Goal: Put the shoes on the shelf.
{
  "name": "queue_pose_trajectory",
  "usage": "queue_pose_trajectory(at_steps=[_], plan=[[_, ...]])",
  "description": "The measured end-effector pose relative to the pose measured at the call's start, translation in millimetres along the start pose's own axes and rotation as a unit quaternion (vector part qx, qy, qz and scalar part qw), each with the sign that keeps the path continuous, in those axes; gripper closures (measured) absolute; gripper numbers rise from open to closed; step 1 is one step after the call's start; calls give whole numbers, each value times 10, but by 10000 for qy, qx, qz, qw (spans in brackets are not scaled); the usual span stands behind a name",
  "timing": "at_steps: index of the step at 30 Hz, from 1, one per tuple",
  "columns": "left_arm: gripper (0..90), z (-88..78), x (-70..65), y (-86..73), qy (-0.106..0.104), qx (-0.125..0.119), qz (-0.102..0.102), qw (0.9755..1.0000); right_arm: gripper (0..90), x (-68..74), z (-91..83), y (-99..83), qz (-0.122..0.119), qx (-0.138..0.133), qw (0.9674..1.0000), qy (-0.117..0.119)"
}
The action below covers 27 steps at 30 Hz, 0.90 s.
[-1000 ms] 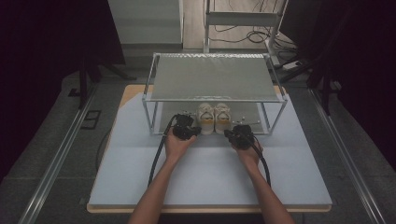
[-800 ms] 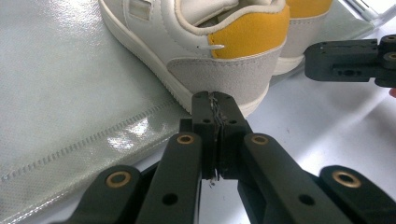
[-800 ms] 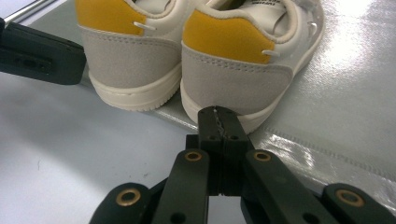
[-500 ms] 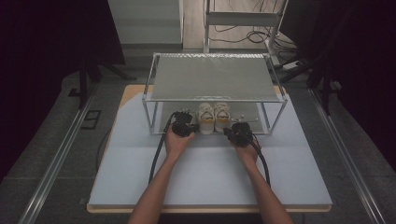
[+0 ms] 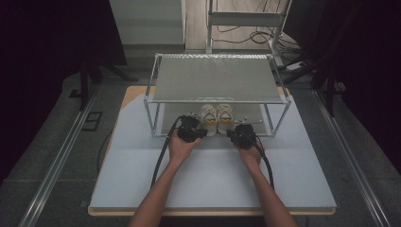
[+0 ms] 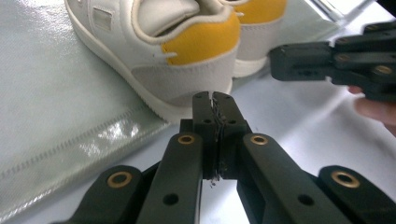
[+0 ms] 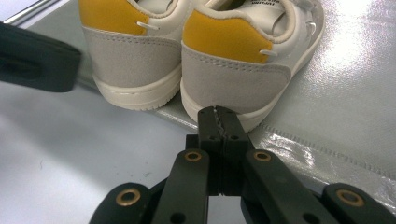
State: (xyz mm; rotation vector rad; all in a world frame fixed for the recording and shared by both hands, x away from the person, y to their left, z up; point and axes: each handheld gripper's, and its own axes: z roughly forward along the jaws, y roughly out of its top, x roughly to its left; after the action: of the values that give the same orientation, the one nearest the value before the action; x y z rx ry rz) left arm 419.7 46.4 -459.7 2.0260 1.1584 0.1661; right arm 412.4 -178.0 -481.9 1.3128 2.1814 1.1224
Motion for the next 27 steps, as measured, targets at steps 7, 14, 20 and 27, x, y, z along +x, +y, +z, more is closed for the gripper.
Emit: queue_pose_trajectory(at_steps=[7,14,20,27], plan=[[894,92,42,93,11,50,112,9999,896,-17,-10,-1,46,9,10000,40],[892,175,112,139,110,116,-123,9998,897,-22,15,-8,76,24,10000,38],[888,226,81,148,83,45,-438,9990,897,-38,17,0,61,16,10000,25],[883,226,89,145,120,45,-340,9993,897,-82,96,25,126,51,9998,-128]])
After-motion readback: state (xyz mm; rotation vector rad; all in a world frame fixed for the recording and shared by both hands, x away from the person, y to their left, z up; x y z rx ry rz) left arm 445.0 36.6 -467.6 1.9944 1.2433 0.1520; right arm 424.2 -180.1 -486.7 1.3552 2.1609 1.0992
